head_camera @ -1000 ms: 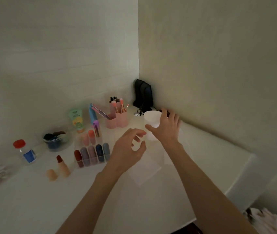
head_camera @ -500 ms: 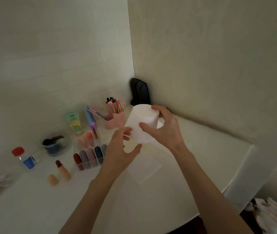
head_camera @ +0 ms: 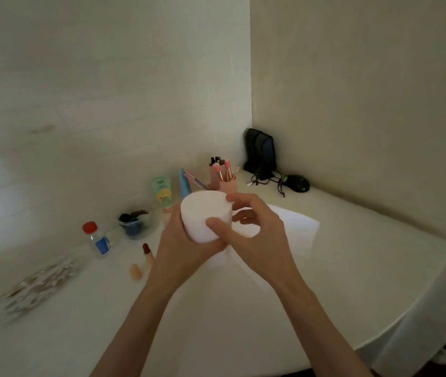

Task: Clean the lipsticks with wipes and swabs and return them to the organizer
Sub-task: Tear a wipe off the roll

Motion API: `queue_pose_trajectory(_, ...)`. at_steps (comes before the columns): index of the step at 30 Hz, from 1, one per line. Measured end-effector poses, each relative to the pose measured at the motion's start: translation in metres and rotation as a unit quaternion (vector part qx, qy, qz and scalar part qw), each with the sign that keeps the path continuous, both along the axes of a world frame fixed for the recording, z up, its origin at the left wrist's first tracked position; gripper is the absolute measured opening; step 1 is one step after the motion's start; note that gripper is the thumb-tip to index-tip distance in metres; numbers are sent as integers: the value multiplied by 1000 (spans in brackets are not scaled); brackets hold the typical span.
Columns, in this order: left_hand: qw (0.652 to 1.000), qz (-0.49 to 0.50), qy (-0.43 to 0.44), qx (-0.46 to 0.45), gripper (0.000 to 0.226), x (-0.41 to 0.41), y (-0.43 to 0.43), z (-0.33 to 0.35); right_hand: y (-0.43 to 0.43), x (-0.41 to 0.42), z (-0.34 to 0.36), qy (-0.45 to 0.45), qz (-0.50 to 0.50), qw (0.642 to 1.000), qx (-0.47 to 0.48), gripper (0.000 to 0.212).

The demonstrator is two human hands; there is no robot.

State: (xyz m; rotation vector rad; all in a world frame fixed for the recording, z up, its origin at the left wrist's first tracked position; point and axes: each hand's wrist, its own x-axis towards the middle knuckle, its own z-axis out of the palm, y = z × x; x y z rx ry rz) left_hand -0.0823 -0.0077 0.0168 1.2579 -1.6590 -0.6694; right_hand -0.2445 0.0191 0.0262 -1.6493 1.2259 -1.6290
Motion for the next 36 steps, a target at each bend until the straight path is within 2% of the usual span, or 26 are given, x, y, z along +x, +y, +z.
queue_pose_trajectory(2,998,22,48,29,102,15,4,6,-2,-7,-3,-33,8,999,-21,26)
queue_pose_trajectory(3,996,20,75,49,98,23,6,10,-7,-15,-8,-37,-18,999,-26,23)
queue_pose_trajectory(5,990,-2,116,76,85,35,10,20,-24,-39,-27,13,-70,997,1,44)
queue_pose_trajectory(7,989,-20,118,86,75,40,15,30,-42,-67,-49,145,-88,982,77,73)
queue_pose_trajectory(8,990,-22,111,86,74,42,16,33,-49,-79,-58,215,-87,965,122,78)
queue_pose_trajectory(10,991,-17,97,86,78,42,18,37,-55,-96,-68,308,-68,932,180,62)
queue_pose_trajectory(12,993,-1,91,79,81,42,16,36,-54,-101,-70,330,-59,924,185,24)
queue_pose_trajectory(13,994,8,86,73,82,40,14,35,-53,-101,-70,308,-50,934,174,10)
queue_pose_trajectory(17,998,54,18,27,85,32,6,25,-45,-105,-67,183,-44,974,123,21)
queue_pose_trajectory(21,996,88,-22,-6,86,29,1,15,-29,-117,-51,102,-20,983,154,43)
queue_pose_trajectory(24,994,110,-19,-8,91,28,-4,9,-16,-128,-41,61,21,988,140,50)
queue_pose_trajectory(29,991,130,-17,-22,90,11,-6,5,-3,-123,-36,-58,89,981,162,39)
queue_pose_trajectory(31,988,143,-35,-43,100,1,-5,3,1,-117,-38,-92,111,976,163,34)
queue_pose_trajectory(33,987,148,-47,-32,112,-8,-4,2,4,-110,-41,-121,127,970,166,38)
queue_pose_trajectory(34,989,143,-31,-12,109,-11,-4,2,6,-108,-42,-140,129,967,172,44)
queue_pose_trajectory(36,992,123,26,33,87,-16,-3,3,8,-107,-45,-186,139,957,175,55)
